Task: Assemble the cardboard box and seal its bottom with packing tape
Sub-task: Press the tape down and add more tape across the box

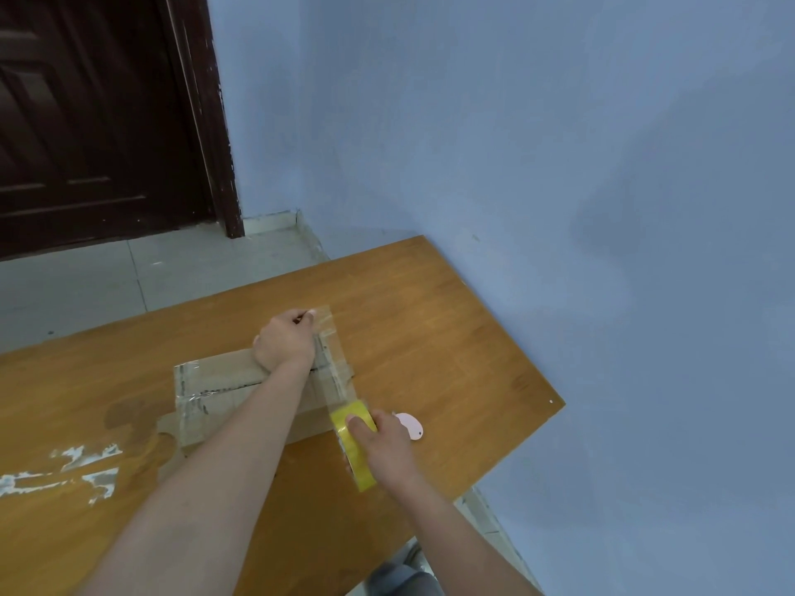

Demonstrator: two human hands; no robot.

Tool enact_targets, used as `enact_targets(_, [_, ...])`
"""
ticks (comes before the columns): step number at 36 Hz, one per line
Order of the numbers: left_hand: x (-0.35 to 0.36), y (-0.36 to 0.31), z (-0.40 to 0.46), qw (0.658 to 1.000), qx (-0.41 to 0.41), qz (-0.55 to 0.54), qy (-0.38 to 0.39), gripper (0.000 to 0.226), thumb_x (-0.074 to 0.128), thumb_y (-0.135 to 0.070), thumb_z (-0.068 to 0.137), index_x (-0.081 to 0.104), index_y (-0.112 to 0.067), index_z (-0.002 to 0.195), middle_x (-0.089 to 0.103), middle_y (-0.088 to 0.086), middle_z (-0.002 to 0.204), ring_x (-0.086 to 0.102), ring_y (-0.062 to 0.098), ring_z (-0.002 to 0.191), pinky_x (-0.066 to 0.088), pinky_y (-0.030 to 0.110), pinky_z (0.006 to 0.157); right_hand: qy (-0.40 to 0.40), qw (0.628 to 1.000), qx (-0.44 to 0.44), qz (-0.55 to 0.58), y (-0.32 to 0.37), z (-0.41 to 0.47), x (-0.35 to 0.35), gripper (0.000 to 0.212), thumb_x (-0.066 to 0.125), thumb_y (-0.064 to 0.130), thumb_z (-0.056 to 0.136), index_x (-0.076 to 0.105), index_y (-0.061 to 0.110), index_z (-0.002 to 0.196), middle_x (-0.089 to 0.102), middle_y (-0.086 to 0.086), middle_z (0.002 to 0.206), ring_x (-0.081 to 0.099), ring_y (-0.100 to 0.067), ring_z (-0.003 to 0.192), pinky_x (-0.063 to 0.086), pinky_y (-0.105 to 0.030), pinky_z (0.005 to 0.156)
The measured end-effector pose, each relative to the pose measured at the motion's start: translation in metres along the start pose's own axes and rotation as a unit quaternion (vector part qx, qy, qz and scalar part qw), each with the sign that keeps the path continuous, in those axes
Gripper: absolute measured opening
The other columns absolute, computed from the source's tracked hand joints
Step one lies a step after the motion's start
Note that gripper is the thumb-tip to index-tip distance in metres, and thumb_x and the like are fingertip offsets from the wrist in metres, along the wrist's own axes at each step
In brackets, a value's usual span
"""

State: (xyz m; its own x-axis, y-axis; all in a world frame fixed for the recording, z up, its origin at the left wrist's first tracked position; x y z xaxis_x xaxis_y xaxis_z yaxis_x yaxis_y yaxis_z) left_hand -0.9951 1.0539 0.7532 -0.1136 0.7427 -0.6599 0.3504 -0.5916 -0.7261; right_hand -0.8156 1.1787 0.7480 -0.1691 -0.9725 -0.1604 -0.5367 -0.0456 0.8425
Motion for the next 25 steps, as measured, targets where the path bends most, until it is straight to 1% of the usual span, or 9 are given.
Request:
enact_targets(5, [0.0,-0.001,-0.001,1.0,0.006,0.01,-0.005,0.025,0.055,-0.044,0.09,0.073,-0.029,0.1,0.073,0.004,0.093,0.064,0.028,0.088,0.049,0.032,0.078,0.002,1.0,0.009,-0.002,-0.002,0.001,0.001,0.015,0.055,0.025,0.091,0.057,0.018,0.077,0.06,0.0,0.052,0.058,-0.015,0.044,0.05,-0.027,0.05])
enact_targets(11, [0.001,-0.002,0.0,0.999,0.012,0.04,0.008,0.023,0.055,-0.036,0.092,0.073,-0.025,0.101,0.071,0.01,0.099,0.063,0.031,0.094,0.045,0.033,0.08,0.006,1.0,0.015,-0.003,-0.005,0.003,0.002,0.019,0.054,0.025,0.091,0.052,0.016,0.075,0.056,0.003,0.051,0.059,-0.015,0.044,0.05,-0.026,0.048])
enact_targets(15, [0.002,-0.002,0.0,0.997,0.011,0.068,0.02,0.022,0.055,-0.033,0.093,0.073,-0.023,0.1,0.071,0.01,0.097,0.063,0.029,0.093,0.046,0.032,0.081,0.008,1.0,0.012,-0.01,-0.007,0.005,0.001,0.021,0.053,0.024,0.093,0.05,0.018,0.073,0.053,0.011,0.042,0.058,-0.011,0.041,0.046,-0.021,0.044])
enact_targets(17, [0.003,-0.003,0.001,0.996,0.003,0.088,0.031,0.022,0.055,-0.032,0.093,0.073,-0.022,0.1,0.071,0.01,0.099,0.063,0.029,0.095,0.045,0.032,0.084,0.011,1.0,0.013,-0.008,-0.007,0.005,0.002,0.02,0.053,0.025,0.093,0.05,0.019,0.074,0.053,0.011,0.04,0.057,-0.009,0.041,0.046,-0.02,0.044])
enact_targets(20, [0.005,-0.005,0.002,0.992,-0.016,0.11,0.057,0.021,0.056,-0.028,0.092,0.073,-0.018,0.097,0.07,0.011,0.101,0.063,0.029,0.098,0.046,0.033,0.087,0.01,1.0,0.006,-0.018,-0.008,0.005,0.002,0.017,0.052,0.025,0.094,0.051,0.021,0.077,0.053,0.013,0.038,0.054,-0.001,0.037,0.042,-0.014,0.04])
enact_targets(21, [0.005,-0.005,0.002,0.991,-0.025,0.113,0.066,0.02,0.056,-0.025,0.092,0.073,-0.015,0.096,0.07,0.012,0.102,0.063,0.029,0.098,0.047,0.033,0.087,0.009,1.0,0.005,-0.018,-0.008,0.006,0.002,0.018,0.052,0.025,0.094,0.051,0.02,0.077,0.052,0.014,0.037,0.053,-0.001,0.036,0.042,-0.014,0.039])
enact_targets(23, [0.006,-0.005,0.005,0.988,-0.04,0.12,0.084,0.018,0.054,-0.017,0.091,0.07,-0.01,0.094,0.069,0.014,0.103,0.063,0.031,0.098,0.048,0.034,0.087,0.01,1.0,0.003,-0.018,-0.007,0.006,0.002,0.018,0.052,0.025,0.093,0.051,0.02,0.075,0.052,0.012,0.039,0.054,-0.004,0.037,0.043,-0.016,0.042])
enact_targets(25, [0.006,-0.006,0.009,0.985,-0.044,0.133,0.103,0.014,0.054,-0.011,0.089,0.066,-0.006,0.092,0.067,0.016,0.105,0.062,0.032,0.098,0.049,0.034,0.083,0.014,1.0,0.006,-0.009,-0.008,0.008,0.005,0.015,0.053,0.026,0.091,0.052,0.023,0.076,0.057,0.006,0.048,0.058,-0.013,0.044,0.049,-0.025,0.049])
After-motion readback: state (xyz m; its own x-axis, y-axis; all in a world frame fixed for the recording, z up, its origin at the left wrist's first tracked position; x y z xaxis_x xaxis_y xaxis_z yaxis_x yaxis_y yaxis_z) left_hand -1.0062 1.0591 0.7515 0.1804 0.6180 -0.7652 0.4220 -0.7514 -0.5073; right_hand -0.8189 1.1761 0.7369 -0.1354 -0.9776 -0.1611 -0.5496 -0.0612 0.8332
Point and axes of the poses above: each hand's wrist, its own z-axis towards the middle knuckle, its own x-axis out of the palm, y = z × x, the point moved 6 cm from there along z, towards the middle knuckle
